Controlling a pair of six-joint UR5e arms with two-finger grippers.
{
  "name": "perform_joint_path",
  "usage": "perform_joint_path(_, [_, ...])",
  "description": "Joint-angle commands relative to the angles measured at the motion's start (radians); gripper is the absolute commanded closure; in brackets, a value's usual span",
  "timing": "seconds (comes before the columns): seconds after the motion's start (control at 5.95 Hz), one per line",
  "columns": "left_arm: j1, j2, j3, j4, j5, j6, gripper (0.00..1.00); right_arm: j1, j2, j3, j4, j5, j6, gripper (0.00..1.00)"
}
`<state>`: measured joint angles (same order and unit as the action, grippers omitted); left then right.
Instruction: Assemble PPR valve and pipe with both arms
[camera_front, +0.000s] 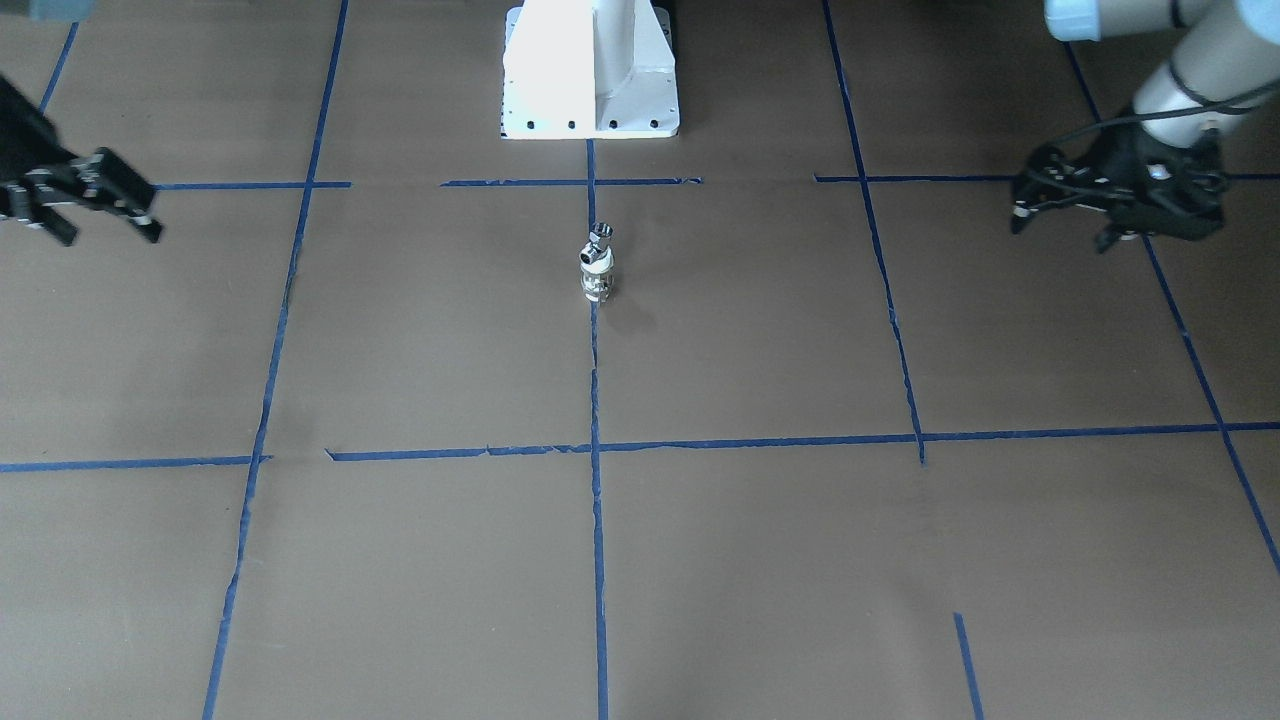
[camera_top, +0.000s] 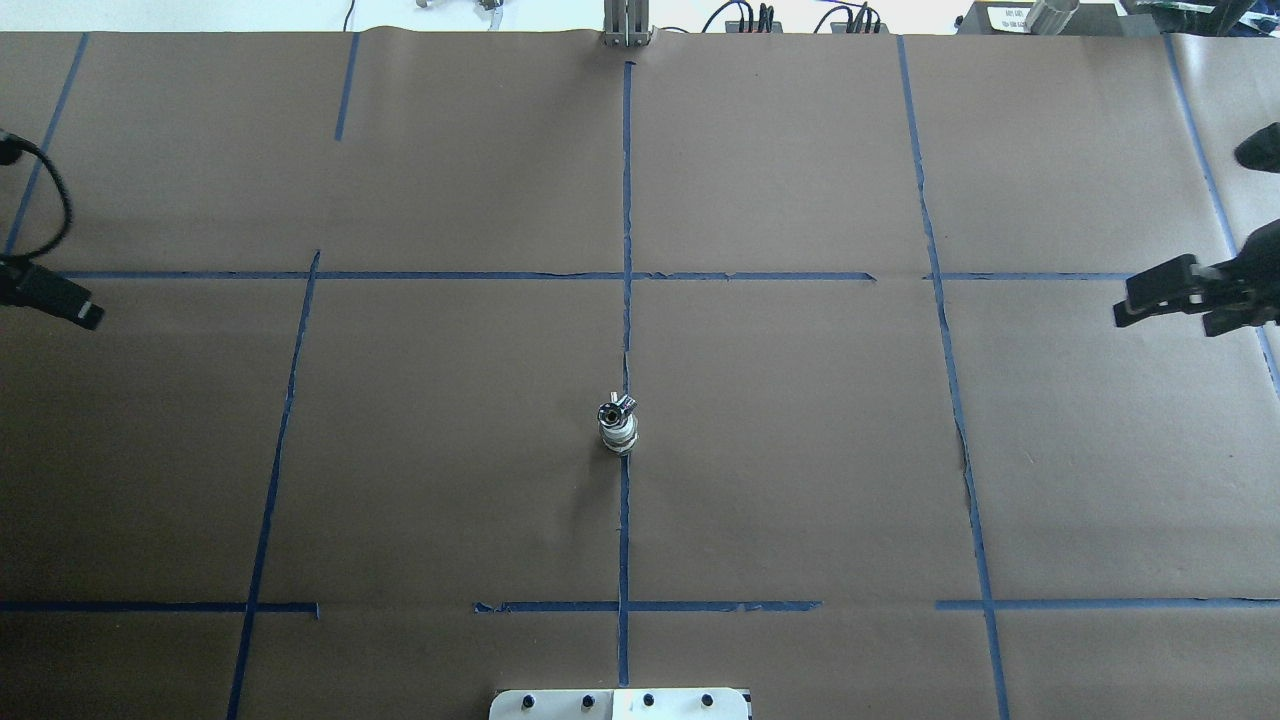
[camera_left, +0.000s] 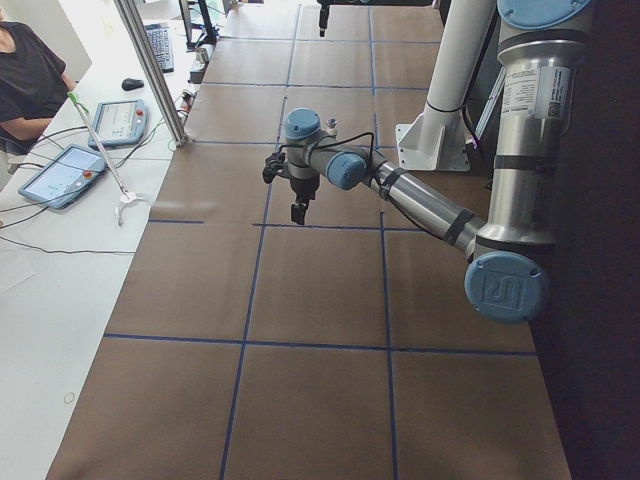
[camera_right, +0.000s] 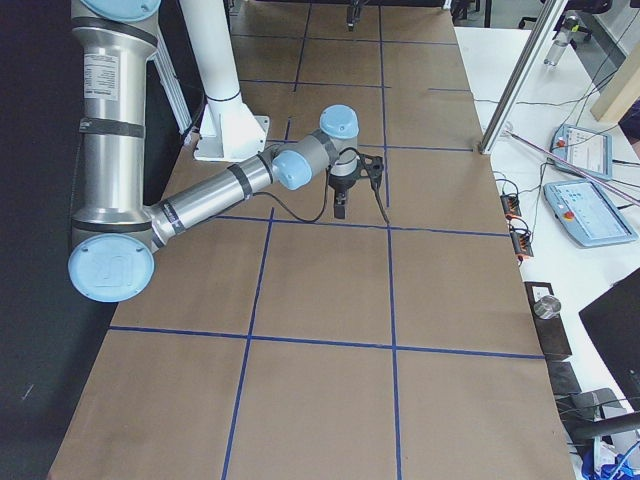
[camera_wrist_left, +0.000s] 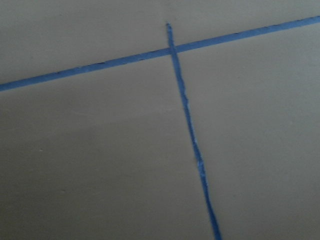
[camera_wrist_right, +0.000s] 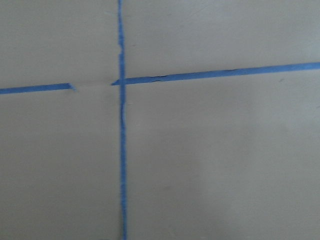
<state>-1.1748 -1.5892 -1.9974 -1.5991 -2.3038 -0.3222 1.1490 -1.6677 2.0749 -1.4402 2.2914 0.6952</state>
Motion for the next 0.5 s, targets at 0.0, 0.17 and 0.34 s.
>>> perform_joint_path(0.0, [-0.240, 0.000, 0.172, 0.008, -0.163, 0.340, 0.00, 0.202, -0.044, -0.143, -0.063, 0.028, -0.469, 0.00])
perform_joint_path(0.17, [-0.264, 0.002, 0.224, 0.011, -0.164, 0.426, 0.00, 0.251, -0.038, -0.198, -0.101, 0.028, -0.640, 0.00])
perform_joint_path(0.34, [-0.296, 0.026, 0.250, 0.013, -0.164, 0.425, 0.00, 0.302, -0.041, -0.211, -0.121, 0.039, -0.702, 0.00])
